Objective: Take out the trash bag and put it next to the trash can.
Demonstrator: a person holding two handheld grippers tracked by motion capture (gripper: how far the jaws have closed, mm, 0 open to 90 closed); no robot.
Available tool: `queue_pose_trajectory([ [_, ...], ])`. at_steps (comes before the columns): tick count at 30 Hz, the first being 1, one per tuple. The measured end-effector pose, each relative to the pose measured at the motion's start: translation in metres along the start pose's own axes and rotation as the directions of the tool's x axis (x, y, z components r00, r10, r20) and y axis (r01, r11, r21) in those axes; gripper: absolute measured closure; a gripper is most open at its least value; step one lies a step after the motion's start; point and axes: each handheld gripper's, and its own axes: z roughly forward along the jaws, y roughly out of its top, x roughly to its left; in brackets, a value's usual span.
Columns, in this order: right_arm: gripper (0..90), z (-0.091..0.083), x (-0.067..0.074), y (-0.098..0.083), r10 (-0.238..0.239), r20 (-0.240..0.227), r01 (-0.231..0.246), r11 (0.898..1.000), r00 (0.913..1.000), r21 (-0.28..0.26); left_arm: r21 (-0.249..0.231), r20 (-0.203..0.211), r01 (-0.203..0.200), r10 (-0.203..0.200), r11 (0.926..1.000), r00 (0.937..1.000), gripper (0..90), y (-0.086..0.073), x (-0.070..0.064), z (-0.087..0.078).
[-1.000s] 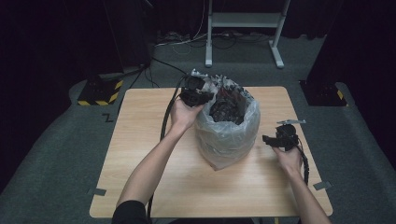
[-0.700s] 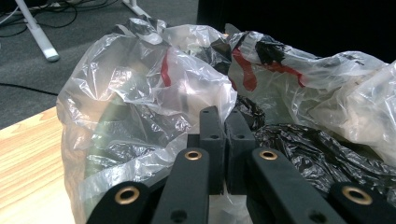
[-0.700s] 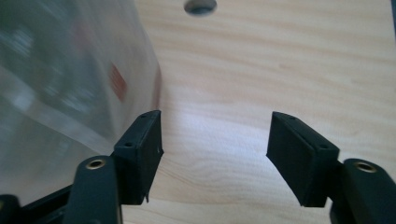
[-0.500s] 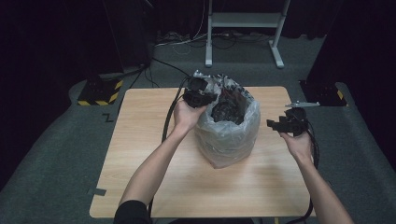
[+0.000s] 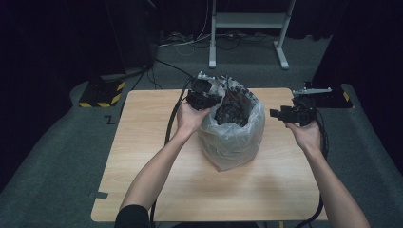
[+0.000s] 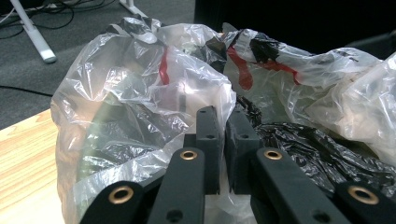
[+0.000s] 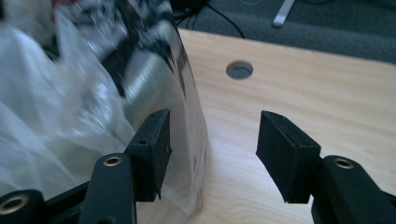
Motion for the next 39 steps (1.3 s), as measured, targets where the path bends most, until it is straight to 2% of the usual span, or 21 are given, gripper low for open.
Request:
queue_pose_trajectory([
  [5, 44.3, -0.009, 0.007, 0.016, -0.001, -0.024, 0.000, 1.000, 0.9997, -0.021, 0.000, 0.013, 0.009, -0.009, 1.0000, 0.9999, 84.7, -0.001, 0.000, 0.002],
  [10, 41.8, -0.013, 0.019, 0.029, -0.027, -0.053, 0.025, 0.999, 0.9982, -0.041, -0.004, -0.001, 0.002, -0.002, 1.0000, 1.0000, 80.3, -0.003, -0.001, 0.005],
  [13, 40.2, -0.016, 0.027, 0.038, -0.050, -0.066, 0.047, 0.998, 0.9966, -0.049, -0.007, 0.006, 0.016, -0.016, 0.9999, 0.9999, 77.5, -0.006, -0.001, 0.008],
  [15, 39.8, -0.015, 0.033, 0.042, -0.074, -0.064, 0.071, 0.997, 0.9952, -0.041, -0.008, 0.012, 0.025, -0.025, 0.9997, 0.9996, 76.4, -0.006, -0.001, 0.009],
  [17, 39.5, -0.013, 0.040, 0.048, -0.074, -0.079, 0.072, 0.997, 0.9941, -0.037, -0.006, 0.014, 0.028, -0.028, 0.9996, 0.9995, 75.2, -0.007, 0.000, 0.010],
  [22, 38.6, -0.006, 0.044, 0.050, -0.070, -0.095, 0.068, 0.997, 0.9931, -0.023, -0.010, 0.018, 0.030, -0.030, 0.9995, 0.9994, 73.4, -0.008, -0.001, 0.011],
  [29, 39.5, 0.004, 0.054, 0.056, -0.093, -0.088, 0.095, 0.995, 0.9918, 0.012, -0.023, 0.025, 0.028, -0.027, 0.9993, 0.9993, 63.6, -0.007, -0.003, 0.007],
  [33, 40.3, 0.007, 0.058, 0.056, -0.097, -0.101, 0.101, 0.994, 0.9902, 0.030, -0.027, 0.024, 0.023, -0.023, 0.9994, 0.9995, 58.0, -0.007, -0.004, 0.003],
  [36, 39.1, 0.004, 0.062, 0.056, -0.112, -0.108, 0.116, 0.993, 0.9879, 0.028, -0.023, 0.009, 0.019, -0.019, 0.9995, 0.9998, 59.3, -0.007, -0.004, 0.001],
  [39, 37.1, 0.005, 0.065, 0.057, -0.126, -0.103, 0.131, 0.990, 0.9868, 0.045, -0.005, -0.008, 0.013, -0.013, 0.9999, 0.9999, 72.7, -0.007, -0.004, 0.003],
])
